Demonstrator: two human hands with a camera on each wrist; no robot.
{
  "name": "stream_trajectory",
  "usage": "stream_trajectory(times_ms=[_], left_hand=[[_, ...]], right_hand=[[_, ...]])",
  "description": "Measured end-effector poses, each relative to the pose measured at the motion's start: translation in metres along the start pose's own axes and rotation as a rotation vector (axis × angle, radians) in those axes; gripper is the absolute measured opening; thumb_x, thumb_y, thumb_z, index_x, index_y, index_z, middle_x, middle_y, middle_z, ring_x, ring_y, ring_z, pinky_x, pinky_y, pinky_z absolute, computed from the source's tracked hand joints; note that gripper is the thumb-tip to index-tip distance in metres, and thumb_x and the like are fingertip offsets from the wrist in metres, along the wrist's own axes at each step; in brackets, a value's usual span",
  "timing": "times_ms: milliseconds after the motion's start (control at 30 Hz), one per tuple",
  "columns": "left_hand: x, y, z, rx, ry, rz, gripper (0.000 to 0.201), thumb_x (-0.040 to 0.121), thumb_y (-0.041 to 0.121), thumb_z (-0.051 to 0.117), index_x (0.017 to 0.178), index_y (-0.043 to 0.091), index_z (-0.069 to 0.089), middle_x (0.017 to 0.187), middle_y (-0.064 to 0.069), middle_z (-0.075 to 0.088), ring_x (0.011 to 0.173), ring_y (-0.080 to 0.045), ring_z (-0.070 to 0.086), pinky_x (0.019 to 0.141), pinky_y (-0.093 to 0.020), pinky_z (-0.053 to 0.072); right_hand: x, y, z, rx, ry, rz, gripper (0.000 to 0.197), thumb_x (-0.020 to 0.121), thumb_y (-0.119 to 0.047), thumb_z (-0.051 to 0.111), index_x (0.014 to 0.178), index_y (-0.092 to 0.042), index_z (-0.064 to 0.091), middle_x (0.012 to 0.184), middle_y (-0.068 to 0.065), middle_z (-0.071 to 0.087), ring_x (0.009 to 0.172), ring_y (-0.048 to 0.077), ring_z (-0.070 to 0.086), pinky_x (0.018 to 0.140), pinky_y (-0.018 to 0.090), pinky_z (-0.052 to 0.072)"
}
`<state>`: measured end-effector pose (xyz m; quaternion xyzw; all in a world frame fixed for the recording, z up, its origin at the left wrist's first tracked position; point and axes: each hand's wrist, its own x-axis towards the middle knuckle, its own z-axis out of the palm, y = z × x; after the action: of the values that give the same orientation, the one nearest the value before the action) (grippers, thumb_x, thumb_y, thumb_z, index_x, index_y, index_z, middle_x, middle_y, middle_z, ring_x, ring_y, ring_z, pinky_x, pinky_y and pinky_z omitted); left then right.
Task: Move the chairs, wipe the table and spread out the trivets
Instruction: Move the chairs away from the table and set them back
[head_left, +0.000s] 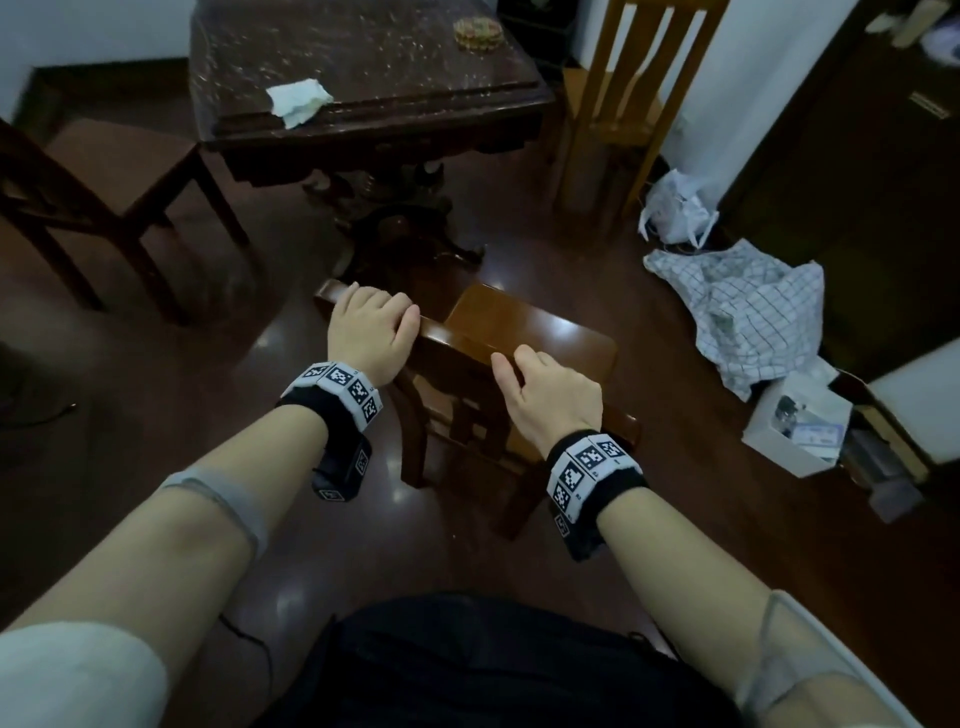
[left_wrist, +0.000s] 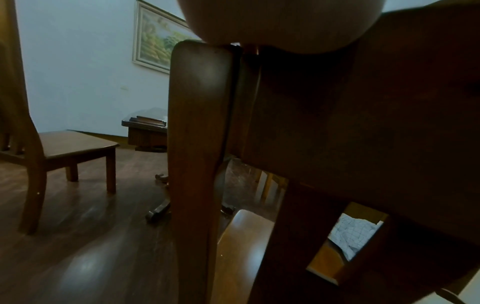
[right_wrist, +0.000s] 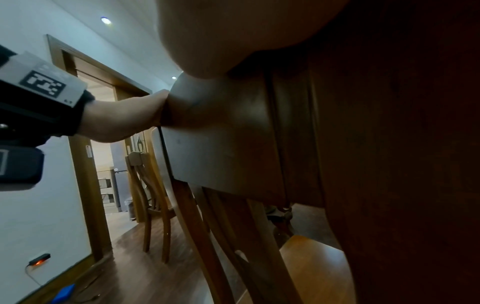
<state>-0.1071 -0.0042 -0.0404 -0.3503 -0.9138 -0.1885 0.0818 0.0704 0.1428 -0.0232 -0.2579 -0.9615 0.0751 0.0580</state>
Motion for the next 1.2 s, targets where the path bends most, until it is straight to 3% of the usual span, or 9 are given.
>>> stream_trajectory(times_ms=[100,200,400,633,767,867,933,1067,1200], left_hand=[[0.014,-0.002,0.001,0.007,0.004,0.057,0.045,0.093,0.036,0.024,0.065,0.015,0.051,0.060,0.003,0.049,0.066,-0.020,0.046,0.091,-0.040,0.041],[0.021,0.004,0.008,0.002,0.057,0.063,0.045,0.092,0.032,0.027,0.059,0.011,0.050,0.054,0.001,0.046,0.057,-0.017,0.038,0.073,-0.036,0.039],[0.035,0.024,0.021,0.036,0.039,0.061,0.046,0.090,0.035,0.025,0.062,0.014,0.054,0.057,0.003,0.051,0.060,-0.017,0.045,0.077,-0.035,0.037],[0.063,0.073,0.032,0.143,-0.092,0.133,0.056,0.090,0.050,0.018,0.062,0.018,0.054,0.056,0.006,0.049,0.057,-0.016,0.049,0.062,-0.030,0.033],[0.078,0.108,0.044,0.209,-0.211,0.194,0.064,0.082,0.071,0.014,0.083,0.024,0.057,0.062,0.009,0.056,0.058,-0.011,0.054,0.060,-0.029,0.037],[0.088,0.140,0.057,0.253,-0.250,0.199,0.074,0.072,0.087,0.023,0.108,0.031,0.055,0.078,0.012,0.065,0.068,-0.007,0.060,0.066,-0.027,0.047],[0.094,0.162,0.065,0.297,-0.267,0.147,0.076,0.066,0.093,0.028,0.103,0.032,0.054,0.077,0.013,0.064,0.069,-0.007,0.061,0.067,-0.027,0.049],[0.102,0.193,0.073,0.340,-0.262,0.009,0.072,0.059,0.095,0.036,0.077,0.028,0.052,0.065,0.013,0.059,0.061,-0.007,0.057,0.060,-0.024,0.044],[0.100,0.208,0.066,0.262,-0.280,-0.081,0.061,0.060,0.088,0.052,0.068,0.029,0.045,0.061,0.015,0.052,0.061,-0.007,0.054,0.062,-0.025,0.031]], right_hand=[[0.005,0.003,-0.001,-0.021,0.004,-0.005,0.045,0.097,-0.060,0.017,0.086,-0.026,0.043,0.071,-0.009,0.048,0.060,0.014,0.046,0.047,0.025,0.027],[0.013,0.010,-0.002,-0.031,0.005,-0.016,0.042,0.096,-0.061,0.016,0.082,-0.027,0.038,0.071,-0.009,0.049,0.059,0.015,0.046,0.047,0.026,0.026],[0.031,0.040,-0.006,-0.054,0.026,-0.032,0.051,0.092,-0.062,0.013,0.081,-0.024,0.045,0.069,-0.009,0.050,0.059,0.015,0.048,0.046,0.024,0.023],[0.064,0.103,-0.014,-0.078,0.042,-0.040,0.063,0.081,-0.067,0.000,0.074,-0.024,0.045,0.064,-0.008,0.050,0.057,0.017,0.048,0.046,0.024,0.021],[0.087,0.154,-0.021,-0.094,0.048,-0.078,0.063,0.077,-0.067,-0.002,0.074,-0.022,0.043,0.064,-0.008,0.049,0.058,0.019,0.047,0.047,0.026,0.022],[0.107,0.196,-0.027,-0.085,0.058,-0.129,0.063,0.077,-0.067,0.001,0.073,-0.021,0.043,0.061,-0.007,0.049,0.057,0.020,0.052,0.045,0.025,0.019],[0.119,0.220,-0.031,-0.084,0.057,-0.169,0.063,0.077,-0.067,0.001,0.072,-0.022,0.044,0.061,-0.008,0.047,0.056,0.019,0.050,0.044,0.025,0.018],[0.131,0.248,-0.039,-0.057,0.045,-0.255,0.059,0.083,-0.068,0.006,0.072,-0.023,0.043,0.055,-0.009,0.041,0.053,0.015,0.045,0.044,0.025,0.019],[0.131,0.259,-0.038,-0.010,0.031,-0.380,0.061,0.080,-0.077,0.020,0.085,-0.024,0.049,0.066,-0.011,0.052,0.058,0.015,0.052,0.045,0.023,0.026]])
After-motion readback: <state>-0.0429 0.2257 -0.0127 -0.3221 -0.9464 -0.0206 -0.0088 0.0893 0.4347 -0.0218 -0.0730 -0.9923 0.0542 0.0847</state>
